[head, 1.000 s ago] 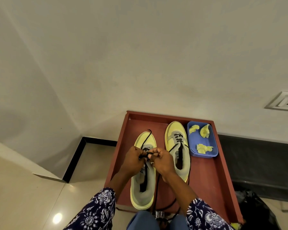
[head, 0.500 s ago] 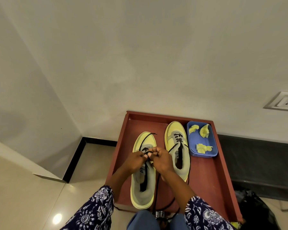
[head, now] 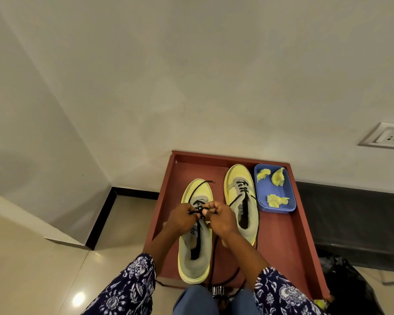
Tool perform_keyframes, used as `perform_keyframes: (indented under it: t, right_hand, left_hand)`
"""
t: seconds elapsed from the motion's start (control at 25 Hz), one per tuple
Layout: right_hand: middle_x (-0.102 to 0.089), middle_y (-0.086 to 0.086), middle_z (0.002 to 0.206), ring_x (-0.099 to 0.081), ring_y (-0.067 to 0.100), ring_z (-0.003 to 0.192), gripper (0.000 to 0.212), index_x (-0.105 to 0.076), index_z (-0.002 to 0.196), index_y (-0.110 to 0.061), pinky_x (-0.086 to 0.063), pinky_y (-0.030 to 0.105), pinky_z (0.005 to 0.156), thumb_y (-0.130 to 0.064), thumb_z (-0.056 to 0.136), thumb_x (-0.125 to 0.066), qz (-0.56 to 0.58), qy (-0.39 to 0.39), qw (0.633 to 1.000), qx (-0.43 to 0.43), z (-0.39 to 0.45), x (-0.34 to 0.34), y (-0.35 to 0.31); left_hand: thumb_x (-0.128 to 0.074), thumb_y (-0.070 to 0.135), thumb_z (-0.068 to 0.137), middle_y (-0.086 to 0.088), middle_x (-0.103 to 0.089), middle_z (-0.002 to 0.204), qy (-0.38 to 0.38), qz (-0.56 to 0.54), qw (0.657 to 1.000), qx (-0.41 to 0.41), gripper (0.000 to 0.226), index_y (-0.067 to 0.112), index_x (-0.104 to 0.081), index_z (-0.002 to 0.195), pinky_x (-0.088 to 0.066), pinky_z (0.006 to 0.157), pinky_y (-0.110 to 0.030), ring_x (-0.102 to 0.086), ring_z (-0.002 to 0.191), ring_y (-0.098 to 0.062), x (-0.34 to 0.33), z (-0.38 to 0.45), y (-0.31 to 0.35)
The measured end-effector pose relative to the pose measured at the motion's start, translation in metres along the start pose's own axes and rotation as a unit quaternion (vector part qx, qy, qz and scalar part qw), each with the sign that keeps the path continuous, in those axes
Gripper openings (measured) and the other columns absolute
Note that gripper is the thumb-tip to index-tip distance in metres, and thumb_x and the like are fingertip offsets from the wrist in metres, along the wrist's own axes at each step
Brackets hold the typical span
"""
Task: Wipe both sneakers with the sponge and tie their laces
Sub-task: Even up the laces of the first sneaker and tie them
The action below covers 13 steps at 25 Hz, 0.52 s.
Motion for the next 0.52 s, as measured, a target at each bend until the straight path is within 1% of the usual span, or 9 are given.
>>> perform_keyframes:
  t: [0.04,0.12,0.2,0.24,0.28,0.36,0.4,0.44,0.52]
  right_hand:
    - [-0.066,0.005,0.077,-0.065,0.022,0.083,0.021,-0.063,0.08,-0.028,-0.056,0.043,0.084,-0.008,0.086,-0.06,-0.003,-0.001,1.0,-0.002,-0.001,0.001,0.0]
    - [-0.064,0.005,0.076,-0.063,0.021,0.079,0.021,-0.062,0.078,-0.027,-0.054,0.041,0.082,-0.008,0.086,-0.061,-0.005,-0.003,1.0,-0.002,-0.001,0.001,0.0]
    - [-0.063,0.006,0.075,-0.06,0.018,0.077,0.018,-0.063,0.079,-0.025,-0.054,0.039,0.08,-0.008,0.086,-0.061,-0.006,-0.005,1.0,-0.004,-0.001,0.001,-0.001]
    - [-0.064,0.005,0.075,-0.06,0.018,0.077,0.015,-0.063,0.08,-0.023,-0.053,0.038,0.079,-0.009,0.086,-0.061,-0.008,-0.005,1.0,-0.006,-0.001,0.0,-0.002]
    - [-0.064,0.003,0.075,-0.061,0.017,0.077,0.014,-0.064,0.081,-0.022,-0.053,0.038,0.079,-0.01,0.086,-0.061,-0.009,-0.005,1.0,-0.008,-0.001,0.0,-0.003]
    - [-0.065,0.002,0.075,-0.061,0.016,0.076,0.012,-0.064,0.081,-0.02,-0.054,0.037,0.079,-0.01,0.086,-0.06,0.006,0.0,1.0,-0.022,-0.002,0.0,-0.004]
    - [-0.066,0.002,0.076,-0.061,0.016,0.074,0.011,-0.065,0.082,-0.019,-0.054,0.035,0.076,-0.01,0.086,-0.059,0.015,0.004,0.999,-0.033,-0.003,0.001,-0.004]
    - [-0.066,0.003,0.076,-0.061,0.015,0.071,0.011,-0.065,0.082,-0.017,-0.053,0.033,0.072,-0.01,0.087,-0.058,0.022,0.008,0.999,-0.044,-0.003,0.003,-0.004]
    - [-0.065,0.004,0.074,-0.059,0.012,0.063,0.014,-0.063,0.078,-0.015,-0.048,0.027,0.06,-0.009,0.087,-0.055,0.024,0.017,0.998,-0.064,-0.004,0.007,-0.004]
  left_hand:
    - [-0.058,0.015,0.088,-0.002,-0.056,0.077,-0.001,-0.007,1.0,0.005,0.012,0.005,-0.061,0.094,-0.043,0.062,-0.024,-0.053,0.071,-0.015,0.001,-0.001,-0.001]
    - [-0.058,0.019,0.084,-0.001,-0.059,0.085,0.012,-0.013,1.0,0.021,0.005,0.019,-0.057,0.088,-0.05,0.081,-0.035,-0.059,0.082,-0.018,0.004,-0.003,-0.003]
    - [-0.057,0.027,0.078,0.002,-0.059,0.09,0.032,-0.003,0.999,0.024,0.008,0.03,-0.05,0.081,-0.047,0.089,-0.044,-0.059,0.091,-0.021,0.006,-0.006,-0.004]
    - [-0.056,0.029,0.078,0.002,-0.058,0.091,0.043,0.004,0.999,0.017,0.008,0.029,-0.049,0.081,-0.048,0.088,-0.043,-0.058,0.091,-0.02,0.007,-0.007,-0.004]
    - [-0.057,0.026,0.08,0.001,-0.058,0.09,0.054,0.006,0.998,0.006,0.008,0.026,-0.049,0.083,-0.05,0.084,-0.038,-0.058,0.087,-0.017,0.007,-0.008,-0.003]
    - [-0.057,0.013,0.084,0.0,-0.057,0.084,0.07,0.002,0.997,-0.023,0.009,0.017,-0.049,0.089,-0.048,0.064,-0.014,-0.055,0.07,-0.006,0.007,-0.01,-0.002]
    - [-0.056,0.008,0.084,0.002,-0.056,0.079,0.073,0.002,0.997,-0.039,0.011,0.014,-0.049,0.09,-0.043,0.054,-0.007,-0.051,0.063,-0.002,0.008,-0.011,0.0]
    - [-0.056,0.006,0.084,0.003,-0.054,0.074,0.078,0.009,0.995,-0.055,0.012,0.012,-0.049,0.09,-0.04,0.05,-0.007,-0.05,0.06,-0.001,0.008,-0.012,0.0]
    - [-0.058,0.007,0.082,0.003,-0.053,0.074,0.091,0.044,0.991,-0.089,0.01,0.012,-0.053,0.088,-0.037,0.051,-0.011,-0.051,0.061,-0.007,0.01,-0.012,-0.003]
Point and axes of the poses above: each hand's wrist, its own z-axis towards the middle knuckle, its own x-axis out of the back of the hand, y = z × x, the point moved 4 cm from there along z, towards the middle knuckle
